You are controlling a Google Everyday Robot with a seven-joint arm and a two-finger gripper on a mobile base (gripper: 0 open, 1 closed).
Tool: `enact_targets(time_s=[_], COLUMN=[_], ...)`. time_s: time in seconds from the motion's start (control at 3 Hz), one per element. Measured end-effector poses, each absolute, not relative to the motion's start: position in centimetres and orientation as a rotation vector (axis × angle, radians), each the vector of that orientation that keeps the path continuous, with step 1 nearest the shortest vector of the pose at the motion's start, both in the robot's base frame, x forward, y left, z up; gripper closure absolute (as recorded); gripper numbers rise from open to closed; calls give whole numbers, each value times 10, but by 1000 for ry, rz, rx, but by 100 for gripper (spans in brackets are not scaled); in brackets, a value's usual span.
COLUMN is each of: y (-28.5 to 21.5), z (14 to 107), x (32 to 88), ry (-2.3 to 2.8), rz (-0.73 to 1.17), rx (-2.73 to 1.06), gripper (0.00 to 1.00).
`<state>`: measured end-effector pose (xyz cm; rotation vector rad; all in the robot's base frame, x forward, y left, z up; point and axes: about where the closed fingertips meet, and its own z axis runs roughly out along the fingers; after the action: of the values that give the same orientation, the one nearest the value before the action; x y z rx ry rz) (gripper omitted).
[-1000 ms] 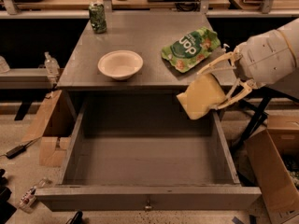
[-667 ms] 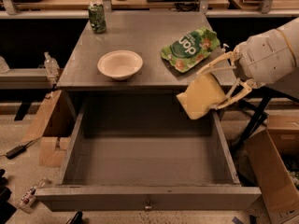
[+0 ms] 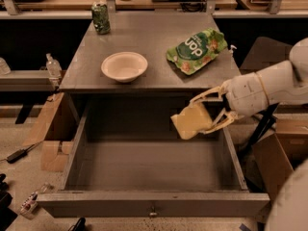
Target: Place sponge into top drawer
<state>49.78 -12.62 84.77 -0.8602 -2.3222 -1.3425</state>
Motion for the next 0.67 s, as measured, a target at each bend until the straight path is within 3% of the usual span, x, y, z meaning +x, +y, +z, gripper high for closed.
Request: enact_targets(time_s=[0.67], y=[-121], z=[746], x=[533], ry=[-2391], rz=[-1530], rx=[-677], gripper=[100])
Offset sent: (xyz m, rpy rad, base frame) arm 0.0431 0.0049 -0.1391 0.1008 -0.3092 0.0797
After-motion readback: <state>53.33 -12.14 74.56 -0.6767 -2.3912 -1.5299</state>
